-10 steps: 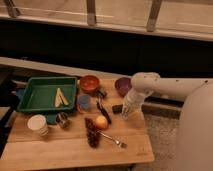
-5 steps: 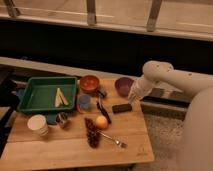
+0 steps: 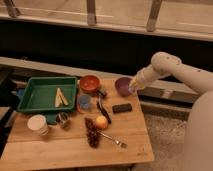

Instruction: Place towel in purple bowl

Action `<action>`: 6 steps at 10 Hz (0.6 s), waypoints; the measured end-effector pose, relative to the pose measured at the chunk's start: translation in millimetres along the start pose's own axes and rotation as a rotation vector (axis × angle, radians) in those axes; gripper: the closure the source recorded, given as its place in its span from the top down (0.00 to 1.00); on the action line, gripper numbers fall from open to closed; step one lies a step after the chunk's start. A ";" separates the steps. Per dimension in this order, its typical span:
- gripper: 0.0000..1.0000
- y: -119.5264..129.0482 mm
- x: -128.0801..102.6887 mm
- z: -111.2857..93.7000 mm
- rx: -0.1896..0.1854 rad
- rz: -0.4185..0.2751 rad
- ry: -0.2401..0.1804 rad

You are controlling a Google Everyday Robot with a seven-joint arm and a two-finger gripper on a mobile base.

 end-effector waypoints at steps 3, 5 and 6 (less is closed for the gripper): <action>0.00 0.1 0.5 1.1 0.001 -0.001 0.002; 0.00 -2.3 -9.8 5.8 -0.009 0.009 -0.007; 0.00 0.5 -18.8 8.7 -0.014 0.006 -0.011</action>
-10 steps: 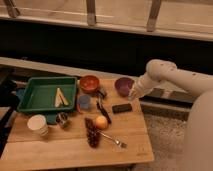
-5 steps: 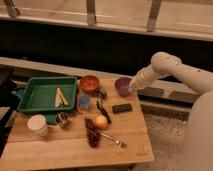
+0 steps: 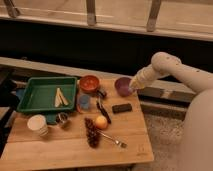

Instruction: Place towel in purple bowl

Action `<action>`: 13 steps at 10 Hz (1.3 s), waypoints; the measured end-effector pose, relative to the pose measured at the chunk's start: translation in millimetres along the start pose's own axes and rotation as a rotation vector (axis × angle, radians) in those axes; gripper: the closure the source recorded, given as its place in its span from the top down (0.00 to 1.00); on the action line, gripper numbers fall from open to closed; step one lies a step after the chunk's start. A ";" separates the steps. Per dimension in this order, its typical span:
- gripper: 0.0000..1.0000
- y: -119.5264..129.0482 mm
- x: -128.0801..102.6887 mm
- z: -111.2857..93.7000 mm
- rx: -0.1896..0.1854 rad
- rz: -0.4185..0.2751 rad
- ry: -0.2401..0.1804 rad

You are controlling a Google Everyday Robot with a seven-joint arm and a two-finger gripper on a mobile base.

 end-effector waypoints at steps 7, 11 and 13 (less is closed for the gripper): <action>0.53 34.8 -21.2 65.4 -0.063 -0.004 0.061; 0.71 32.7 -25.7 71.2 -0.190 0.024 0.061; 0.71 33.6 -25.4 71.7 -0.190 0.023 0.062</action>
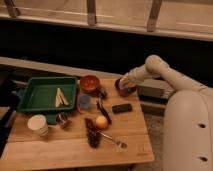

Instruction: Place towel in purple bowl

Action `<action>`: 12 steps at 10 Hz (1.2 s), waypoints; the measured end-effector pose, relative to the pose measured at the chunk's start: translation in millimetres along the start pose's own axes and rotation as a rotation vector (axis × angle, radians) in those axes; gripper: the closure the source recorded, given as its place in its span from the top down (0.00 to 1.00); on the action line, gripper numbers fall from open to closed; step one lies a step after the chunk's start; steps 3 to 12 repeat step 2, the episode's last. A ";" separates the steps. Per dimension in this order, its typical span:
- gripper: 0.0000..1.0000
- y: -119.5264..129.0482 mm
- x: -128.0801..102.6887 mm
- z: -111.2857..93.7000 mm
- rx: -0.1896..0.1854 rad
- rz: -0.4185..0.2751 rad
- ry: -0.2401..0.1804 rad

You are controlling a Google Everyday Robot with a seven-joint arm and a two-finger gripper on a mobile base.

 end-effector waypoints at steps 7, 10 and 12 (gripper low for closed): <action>0.71 -0.5 -0.2 -0.5 0.000 0.001 -0.001; 0.71 -0.5 -0.2 -0.5 0.000 0.001 -0.001; 0.71 -0.5 -0.2 -0.5 0.000 0.001 -0.001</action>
